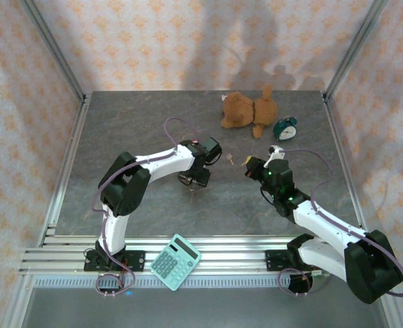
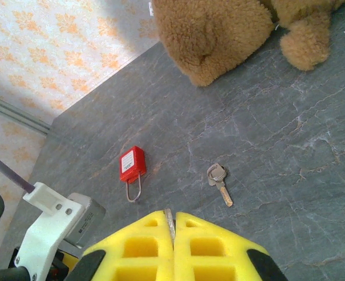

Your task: Unlock with the key

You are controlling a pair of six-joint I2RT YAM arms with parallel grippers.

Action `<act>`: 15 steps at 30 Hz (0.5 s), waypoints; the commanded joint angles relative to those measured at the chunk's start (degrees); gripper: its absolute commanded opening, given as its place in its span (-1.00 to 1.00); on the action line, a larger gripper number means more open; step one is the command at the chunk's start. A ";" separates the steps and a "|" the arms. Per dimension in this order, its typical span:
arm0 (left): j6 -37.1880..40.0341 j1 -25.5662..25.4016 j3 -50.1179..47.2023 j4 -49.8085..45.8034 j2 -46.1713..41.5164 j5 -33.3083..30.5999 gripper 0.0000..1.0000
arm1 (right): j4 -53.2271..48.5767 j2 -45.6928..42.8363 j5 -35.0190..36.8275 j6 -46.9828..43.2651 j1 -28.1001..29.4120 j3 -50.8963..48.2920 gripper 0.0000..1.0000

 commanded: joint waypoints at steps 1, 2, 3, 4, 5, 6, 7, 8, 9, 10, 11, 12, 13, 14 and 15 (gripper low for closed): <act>2.27 0.41 1.87 -2.96 2.17 0.98 0.18 | 1.30 -1.37 0.24 -0.44 0.34 -0.53 -0.92; 2.58 0.56 2.16 -3.13 2.62 1.41 0.18 | 1.28 -1.45 0.21 -0.49 0.34 -0.53 -0.92; 2.95 0.61 2.60 -3.37 3.14 1.44 0.18 | 1.26 -1.46 0.25 -0.45 0.34 -0.53 -0.92; 3.18 0.61 3.12 -3.82 3.62 1.45 0.18 | 1.19 -1.56 0.24 -0.40 0.33 -0.52 -0.92; 3.66 0.70 3.81 -4.35 4.19 1.41 0.18 | 1.19 -1.55 0.25 -0.48 0.36 -0.53 -0.92; 3.96 0.77 4.40 -4.86 4.67 1.34 0.17 | 1.19 -1.54 0.19 -0.40 0.38 -0.55 -0.92; 4.26 0.90 4.89 -5.17 4.99 1.23 0.15 | 1.10 -1.63 0.19 -0.45 0.36 -0.53 -0.92; 4.54 1.02 5.33 -5.50 5.27 1.15 0.14 | 1.10 -1.69 0.24 -0.46 0.33 -0.53 -0.92; 4.77 1.32 5.67 -5.81 5.56 1.06 0.12 | 1.02 -1.72 0.17 -0.48 0.30 -0.52 -0.92; 4.78 1.47 5.92 -5.92 5.67 0.82 0.10 | 1.02 -1.72 0.12 -0.41 0.35 -0.53 -0.92; 4.58 1.64 6.03 -6.30 5.80 -0.25 0.08 | 1.03 -1.89 0.00 -0.40 0.34 -0.50 -0.92; 4.60 1.79 6.14 -6.58 5.81 -0.96 0.06 | 1.02 -1.90 -0.07 -0.40 0.38 -0.53 -0.92; 4.83 1.84 6.19 -6.65 5.77 -1.27 0.04 | 1.02 -1.98 -0.14 -0.45 0.33 -0.53 -0.92; 4.99 1.95 6.19 -6.89 5.91 -1.61 0.01 | 1.02 -2.03 -0.15 -0.48 0.35 -0.53 -0.92; 5.17 1.87 6.19 -7.02 5.93 -2.01 0.00 | 1.02 -2.14 -0.16 -0.43 0.34 -0.53 -0.92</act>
